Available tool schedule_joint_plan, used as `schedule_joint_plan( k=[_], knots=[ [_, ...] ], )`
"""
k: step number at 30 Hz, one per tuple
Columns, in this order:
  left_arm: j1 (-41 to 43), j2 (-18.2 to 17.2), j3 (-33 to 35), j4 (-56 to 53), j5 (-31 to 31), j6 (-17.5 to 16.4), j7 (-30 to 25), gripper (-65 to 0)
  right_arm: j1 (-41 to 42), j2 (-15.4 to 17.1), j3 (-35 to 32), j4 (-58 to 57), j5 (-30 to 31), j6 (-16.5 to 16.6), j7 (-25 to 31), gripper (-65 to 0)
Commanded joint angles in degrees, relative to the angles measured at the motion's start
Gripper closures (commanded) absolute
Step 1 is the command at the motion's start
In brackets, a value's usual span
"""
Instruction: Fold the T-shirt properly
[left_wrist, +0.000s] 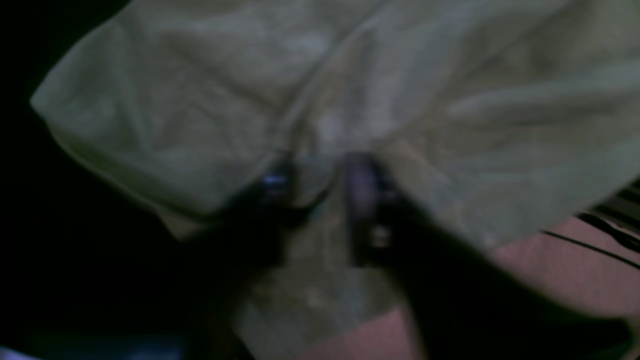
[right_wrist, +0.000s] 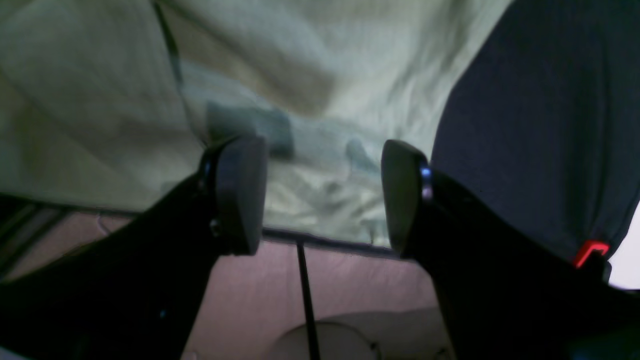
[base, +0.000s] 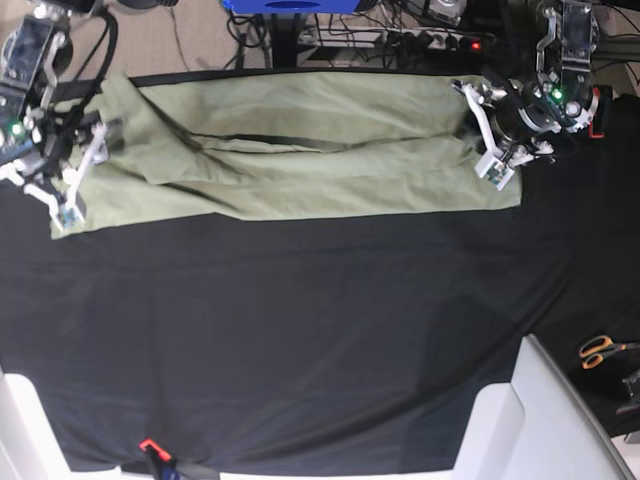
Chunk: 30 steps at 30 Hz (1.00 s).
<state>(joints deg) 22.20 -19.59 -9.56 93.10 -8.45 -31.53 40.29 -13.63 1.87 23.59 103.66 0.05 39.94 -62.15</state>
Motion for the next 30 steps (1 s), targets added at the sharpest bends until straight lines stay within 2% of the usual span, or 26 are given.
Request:
schedule_joint_plan(
  k=[1, 4, 7, 11, 17, 21, 28, 30],
  knots=[
    [0.27, -1.2, -0.5, 2.33, -0.12, 0.01, -0.34, -38.2, -0.66, 0.29, 0.01, 3.2, 0.43, 0.06, 0.48, -34.8],
    [2.46, -1.64, -2.79, 5.76, 0.05, 0.01, 0.98, -55.1, -3.12, 0.46, -3.16, 6.19, 0.43, 0.06, 0.48, -35.1],
    [3.52, -1.28, -7.62, 7.34, -0.12, 0.01, 1.07, -63.2, -3.65, 0.55, -7.11, 6.19, 0.43, 0.06, 0.48, -35.1],
    [3.78, -0.05, -14.13, 8.31, -0.48, -0.08, 1.07, -64.0, -2.5, 0.37, -11.77, 6.19, 0.25, 0.06, 0.48, -35.1],
    [6.07, 2.85, -22.22, 8.39, -0.56, -0.16, 0.81, -64.0, -0.04, 0.55, -12.47, 0.83, 0.17, 0.06, 0.57, -35.1],
    [6.16, 4.08, -23.8, 8.04, -0.56, -0.25, 0.81, -64.0, 0.75, 0.37, -12.74, -3.57, 0.17, 0.06, 3.47, -35.1],
    [5.98, 4.08, -23.36, 8.13, -0.56, -0.25, 0.81, -64.0, 1.1, 0.2, -12.47, -8.05, 0.34, 0.06, 6.55, -34.7],
    [5.89, 4.08, -23.36, 8.04, -0.56, -0.25, 0.81, -64.0, 0.92, 0.2, -12.39, -8.05, 0.34, 0.06, 6.72, -30.3]
  ],
)
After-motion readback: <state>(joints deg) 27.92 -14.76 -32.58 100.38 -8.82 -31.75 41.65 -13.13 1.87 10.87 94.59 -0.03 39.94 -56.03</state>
